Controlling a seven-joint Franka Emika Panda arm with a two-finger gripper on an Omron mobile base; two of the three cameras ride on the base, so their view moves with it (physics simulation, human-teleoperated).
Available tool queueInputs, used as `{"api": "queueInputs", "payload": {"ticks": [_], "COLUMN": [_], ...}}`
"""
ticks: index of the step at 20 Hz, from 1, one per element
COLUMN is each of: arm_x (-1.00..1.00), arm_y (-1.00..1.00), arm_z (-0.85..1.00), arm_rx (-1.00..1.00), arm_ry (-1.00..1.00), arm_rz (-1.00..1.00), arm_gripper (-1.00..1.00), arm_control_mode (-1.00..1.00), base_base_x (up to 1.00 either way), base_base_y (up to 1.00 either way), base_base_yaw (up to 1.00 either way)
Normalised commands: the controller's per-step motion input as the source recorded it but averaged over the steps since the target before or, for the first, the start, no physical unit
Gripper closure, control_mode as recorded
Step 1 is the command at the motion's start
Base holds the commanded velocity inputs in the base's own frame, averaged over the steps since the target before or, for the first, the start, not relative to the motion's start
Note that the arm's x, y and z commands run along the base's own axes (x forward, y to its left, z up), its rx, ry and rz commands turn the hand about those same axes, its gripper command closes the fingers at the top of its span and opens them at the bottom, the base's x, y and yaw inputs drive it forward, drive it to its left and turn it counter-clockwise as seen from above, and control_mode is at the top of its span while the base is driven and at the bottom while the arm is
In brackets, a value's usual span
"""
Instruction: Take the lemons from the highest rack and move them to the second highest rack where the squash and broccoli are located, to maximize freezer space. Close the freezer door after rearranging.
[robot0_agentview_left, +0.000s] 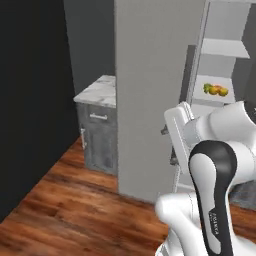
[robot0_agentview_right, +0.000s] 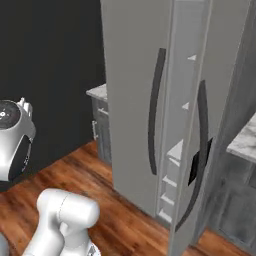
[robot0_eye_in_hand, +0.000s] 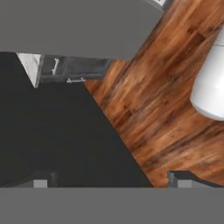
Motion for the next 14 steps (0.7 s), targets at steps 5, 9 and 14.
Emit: {"api": "queueInputs", "payload": {"ticks": [5,9,14], "arm_x": [0.0,0.0,0.0], "arm_y": [0.0,0.0,0.0], "arm_z": [0.0,0.0,0.0], "arm_rx": [0.0,0.0,0.0], "arm_ry": [0.0,0.0,0.0], "arm_rz": [0.0,0.0,0.0], "arm_gripper": [-1.0,-1.0,-1.0], "arm_control_mode": [1.0,1.0,1.0], "base_base_x": [0.21,-0.26,-0.84], "base_base_y": [0.09,-0.17,-0.63], "base_base_yaw": [0.94,0.92,0.35]}}
